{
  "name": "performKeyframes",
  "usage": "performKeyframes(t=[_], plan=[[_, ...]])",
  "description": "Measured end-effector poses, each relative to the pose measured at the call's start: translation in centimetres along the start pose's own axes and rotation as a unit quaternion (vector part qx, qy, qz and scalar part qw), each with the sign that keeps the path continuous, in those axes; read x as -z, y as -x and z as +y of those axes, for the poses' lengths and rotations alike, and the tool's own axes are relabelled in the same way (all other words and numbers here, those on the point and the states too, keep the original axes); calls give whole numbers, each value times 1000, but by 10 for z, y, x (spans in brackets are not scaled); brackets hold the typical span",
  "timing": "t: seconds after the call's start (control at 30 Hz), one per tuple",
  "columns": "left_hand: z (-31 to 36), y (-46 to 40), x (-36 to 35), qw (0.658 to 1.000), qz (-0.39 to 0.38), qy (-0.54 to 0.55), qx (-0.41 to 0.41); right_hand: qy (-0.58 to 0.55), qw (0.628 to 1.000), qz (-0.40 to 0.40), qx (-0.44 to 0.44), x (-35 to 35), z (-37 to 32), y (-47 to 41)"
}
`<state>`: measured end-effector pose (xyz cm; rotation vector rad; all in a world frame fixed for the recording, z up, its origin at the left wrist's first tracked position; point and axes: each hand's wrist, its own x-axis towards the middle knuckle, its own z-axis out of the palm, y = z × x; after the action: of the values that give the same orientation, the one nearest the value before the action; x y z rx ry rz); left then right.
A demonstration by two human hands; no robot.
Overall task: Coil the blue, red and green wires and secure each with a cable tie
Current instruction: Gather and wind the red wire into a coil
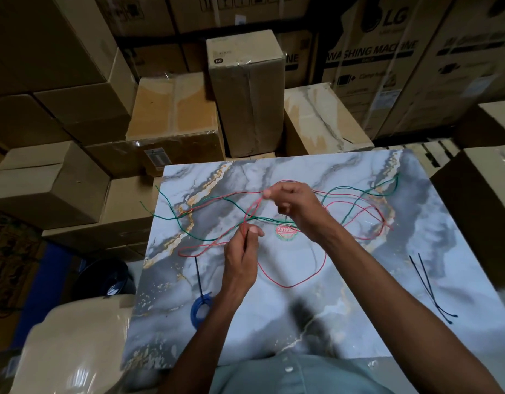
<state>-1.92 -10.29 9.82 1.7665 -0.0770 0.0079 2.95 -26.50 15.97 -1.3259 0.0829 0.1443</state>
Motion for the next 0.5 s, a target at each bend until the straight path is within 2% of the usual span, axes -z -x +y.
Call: performKeyframes(t=[0.07, 0.1, 0.17, 0.27, 0.4, 0.5], plan=[[16, 4, -6, 996, 6, 81, 22, -157, 987, 0, -39, -1, -13, -4], [22, 5, -8, 993, 9, 109, 35, -192, 980, 14, -49, 0, -14, -6], [33, 5, -10, 986, -7, 156, 56, -99, 988, 101, -62, 5, -3, -10], [40, 9, -8, 971, -41, 218, 84, 57, 969, 220, -100, 18, 26, -6], [34, 12, -3, 957, -58, 245, 144, 122, 964, 193, -133, 24, 50, 6], [30, 13, -1, 949, -109, 234, 183, 245, 951, 180, -51, 18, 52, 13]])
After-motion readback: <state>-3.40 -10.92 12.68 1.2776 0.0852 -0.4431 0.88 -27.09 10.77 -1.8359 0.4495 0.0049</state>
